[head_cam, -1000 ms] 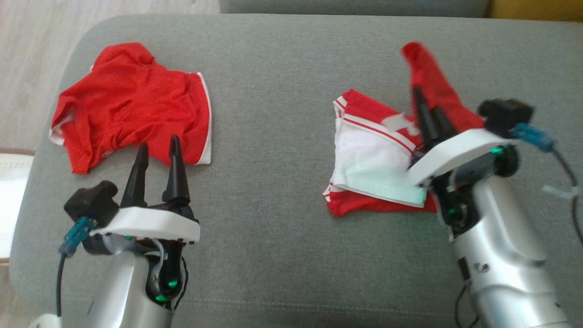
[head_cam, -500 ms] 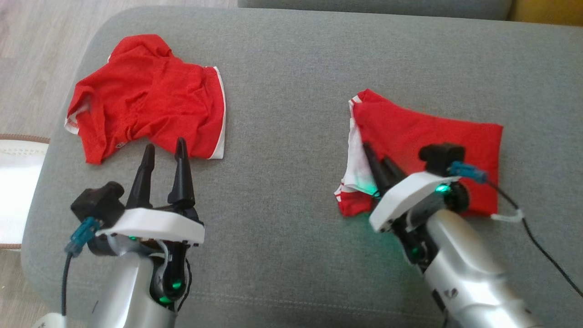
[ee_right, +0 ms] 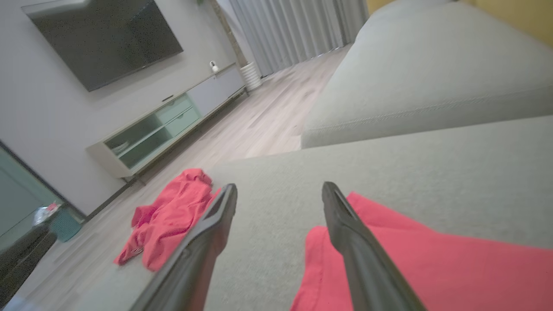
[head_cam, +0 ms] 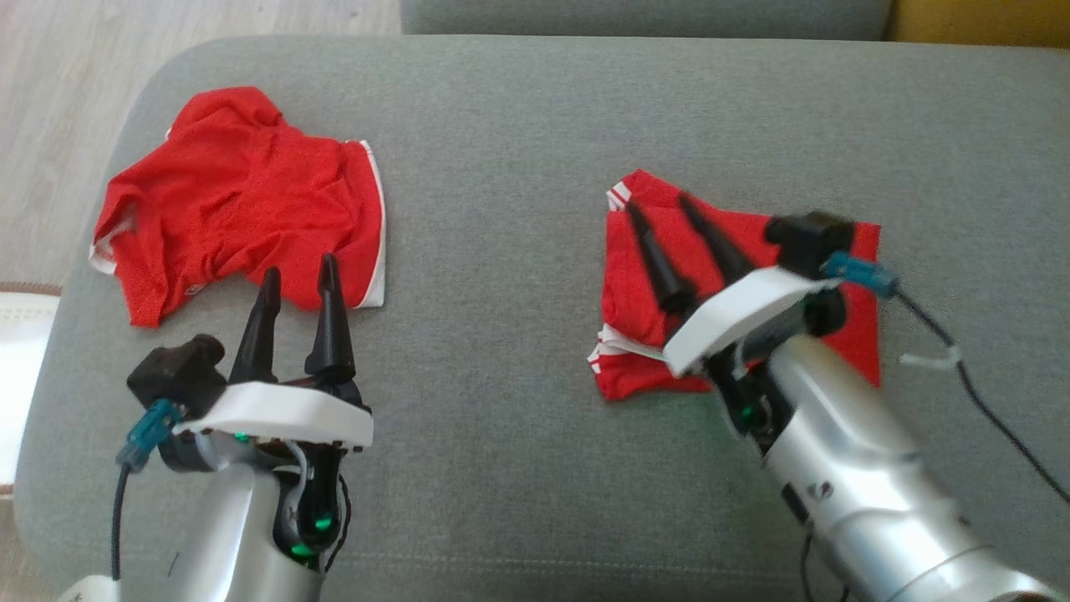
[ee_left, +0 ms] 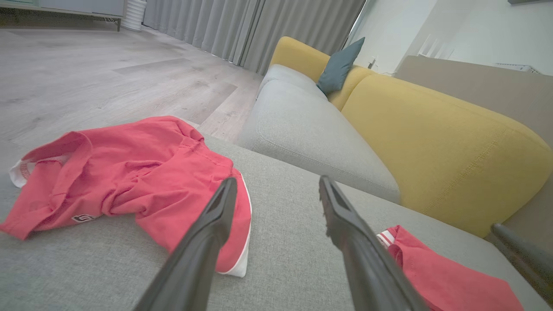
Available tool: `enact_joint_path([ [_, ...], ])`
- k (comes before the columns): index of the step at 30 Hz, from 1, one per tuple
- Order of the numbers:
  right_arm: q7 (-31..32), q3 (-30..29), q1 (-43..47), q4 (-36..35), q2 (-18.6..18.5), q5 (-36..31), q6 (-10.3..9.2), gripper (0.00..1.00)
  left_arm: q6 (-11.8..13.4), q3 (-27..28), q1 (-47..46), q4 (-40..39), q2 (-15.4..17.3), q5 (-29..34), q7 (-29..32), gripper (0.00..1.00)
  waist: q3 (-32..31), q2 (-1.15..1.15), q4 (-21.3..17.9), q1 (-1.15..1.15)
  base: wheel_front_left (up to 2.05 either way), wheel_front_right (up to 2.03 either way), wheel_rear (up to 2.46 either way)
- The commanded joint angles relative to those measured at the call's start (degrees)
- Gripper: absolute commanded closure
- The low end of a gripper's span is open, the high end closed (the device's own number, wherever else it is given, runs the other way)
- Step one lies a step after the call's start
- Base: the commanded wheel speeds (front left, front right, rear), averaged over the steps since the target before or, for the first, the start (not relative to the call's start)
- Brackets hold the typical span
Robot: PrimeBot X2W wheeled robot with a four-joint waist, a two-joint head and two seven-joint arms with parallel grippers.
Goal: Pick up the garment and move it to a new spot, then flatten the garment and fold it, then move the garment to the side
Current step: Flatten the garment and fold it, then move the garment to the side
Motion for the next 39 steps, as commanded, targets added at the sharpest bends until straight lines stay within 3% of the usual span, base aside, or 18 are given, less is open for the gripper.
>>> enact_joint_path([
  [1,-1.0,-0.5,-1.9,-1.2,0.7,-1.0,0.37,0.00,0.3,2.0,-0.8,-1.9,0.6,-0.3,-0.3,0.00,-0.2,0.00,-0.4,0.00,0.00,0.00,0.00],
  [9,-2.7,-13.3,-4.1,-1.2,0.1,-15.5,0.37,0.00,0.5,2.0,-0.7,-2.5,0.6,-0.4,-0.3,0.00,0.1,0.00,-1.6,0.00,0.00,0.00,0.00],
  [18,-0.4,-27.4,4.4,-14.2,-5.3,-30.3,0.37,0.00,0.1,2.1,-1.0,-4.1,0.6,0.1,-0.3,0.00,0.3,0.00,-2.6,0.00,0.00,0.00,0.00],
  [28,0.1,-37.1,17.0,-24.3,-1.3,-33.5,0.37,0.00,-1.0,0.7,-0.8,-5.7,0.6,1.1,-0.3,0.00,0.4,0.00,-4.8,0.00,0.00,0.00,0.00],
  [39,1.1,-37.4,19.4,-26.6,0.4,-34.0,0.37,0.00,-1.1,0.5,-0.9,-6.7,0.6,1.4,-0.3,0.00,0.8,0.00,-6.2,0.00,0.00,0.00,0.00],
])
